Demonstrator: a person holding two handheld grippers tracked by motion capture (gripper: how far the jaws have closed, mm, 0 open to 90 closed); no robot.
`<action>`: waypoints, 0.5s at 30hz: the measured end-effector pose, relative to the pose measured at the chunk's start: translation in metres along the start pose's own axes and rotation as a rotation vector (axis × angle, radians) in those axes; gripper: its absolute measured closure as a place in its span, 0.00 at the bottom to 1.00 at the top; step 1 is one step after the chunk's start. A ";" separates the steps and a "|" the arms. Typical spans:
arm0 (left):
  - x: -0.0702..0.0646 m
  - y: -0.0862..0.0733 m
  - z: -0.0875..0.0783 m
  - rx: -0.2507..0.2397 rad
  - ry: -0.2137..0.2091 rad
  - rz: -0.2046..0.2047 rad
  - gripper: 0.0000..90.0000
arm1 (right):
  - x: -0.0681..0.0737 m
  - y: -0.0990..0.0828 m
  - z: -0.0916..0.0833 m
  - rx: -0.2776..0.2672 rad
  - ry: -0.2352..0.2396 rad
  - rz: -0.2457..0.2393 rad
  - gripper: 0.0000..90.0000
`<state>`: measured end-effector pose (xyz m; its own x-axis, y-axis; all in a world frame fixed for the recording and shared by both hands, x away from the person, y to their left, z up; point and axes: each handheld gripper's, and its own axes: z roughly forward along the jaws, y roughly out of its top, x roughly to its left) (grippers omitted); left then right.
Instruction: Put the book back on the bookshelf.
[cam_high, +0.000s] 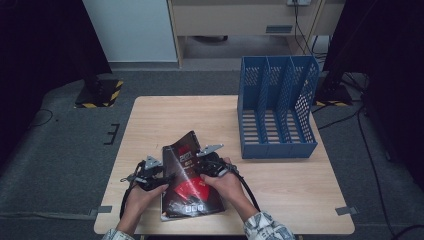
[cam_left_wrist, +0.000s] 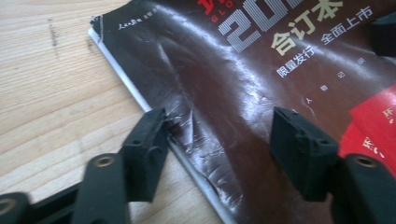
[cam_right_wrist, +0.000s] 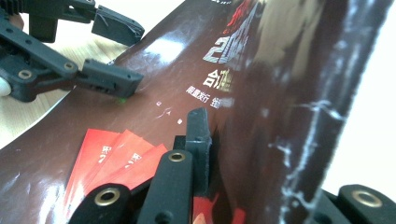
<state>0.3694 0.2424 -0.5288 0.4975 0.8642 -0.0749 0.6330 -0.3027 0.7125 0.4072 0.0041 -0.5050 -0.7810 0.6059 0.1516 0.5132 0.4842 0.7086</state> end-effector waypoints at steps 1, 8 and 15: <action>0.000 0.000 0.000 0.000 0.000 0.000 0.32 | 0.000 0.000 0.000 0.000 0.000 0.000 0.90; 0.007 0.005 -0.003 -0.031 0.005 -0.061 0.18 | -0.001 0.003 -0.004 -0.016 -0.004 -0.006 0.92; 0.010 0.005 -0.003 -0.030 -0.009 -0.074 0.10 | -0.004 0.006 -0.010 -0.018 -0.021 -0.017 0.92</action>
<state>0.3761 0.2506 -0.5239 0.4551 0.8802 -0.1345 0.6505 -0.2255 0.7252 0.4098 -0.0015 -0.4947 -0.7816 0.6111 0.1253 0.4936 0.4830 0.7233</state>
